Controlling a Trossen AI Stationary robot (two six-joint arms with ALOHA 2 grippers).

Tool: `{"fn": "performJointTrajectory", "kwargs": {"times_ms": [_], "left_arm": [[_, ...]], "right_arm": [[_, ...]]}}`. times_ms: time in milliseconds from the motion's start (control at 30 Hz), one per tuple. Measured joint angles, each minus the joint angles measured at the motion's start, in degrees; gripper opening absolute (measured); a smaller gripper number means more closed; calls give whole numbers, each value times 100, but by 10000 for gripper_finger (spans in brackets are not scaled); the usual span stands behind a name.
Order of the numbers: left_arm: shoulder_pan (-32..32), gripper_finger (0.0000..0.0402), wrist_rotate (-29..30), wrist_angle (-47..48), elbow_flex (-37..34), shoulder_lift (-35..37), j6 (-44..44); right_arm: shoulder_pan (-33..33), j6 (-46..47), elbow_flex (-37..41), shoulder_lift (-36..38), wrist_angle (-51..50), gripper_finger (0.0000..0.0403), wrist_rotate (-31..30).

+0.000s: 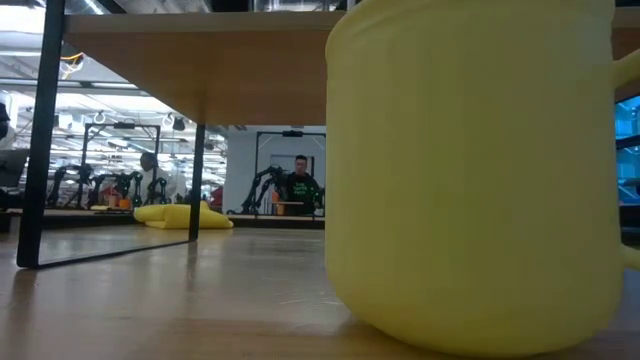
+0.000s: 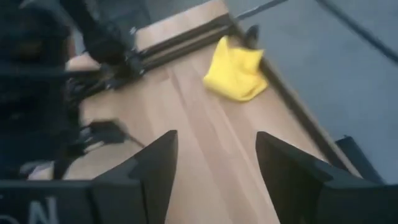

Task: Stack small to large cups/mugs on shelf

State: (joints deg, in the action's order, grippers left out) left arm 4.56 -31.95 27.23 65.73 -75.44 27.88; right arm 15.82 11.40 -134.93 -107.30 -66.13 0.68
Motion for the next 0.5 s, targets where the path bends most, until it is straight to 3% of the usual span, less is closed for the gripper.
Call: {"fn": "performJointTrajectory", "kwargs": {"times_ms": [267,500], "left_arm": [[-598,115,860,-172,0,0,887],[-819,114,1807,2,8,3,1077]], "right_arm": [[330,-481,0,366,-650,216,-851],[517,-740,2,397,-710,216,-676]]}}
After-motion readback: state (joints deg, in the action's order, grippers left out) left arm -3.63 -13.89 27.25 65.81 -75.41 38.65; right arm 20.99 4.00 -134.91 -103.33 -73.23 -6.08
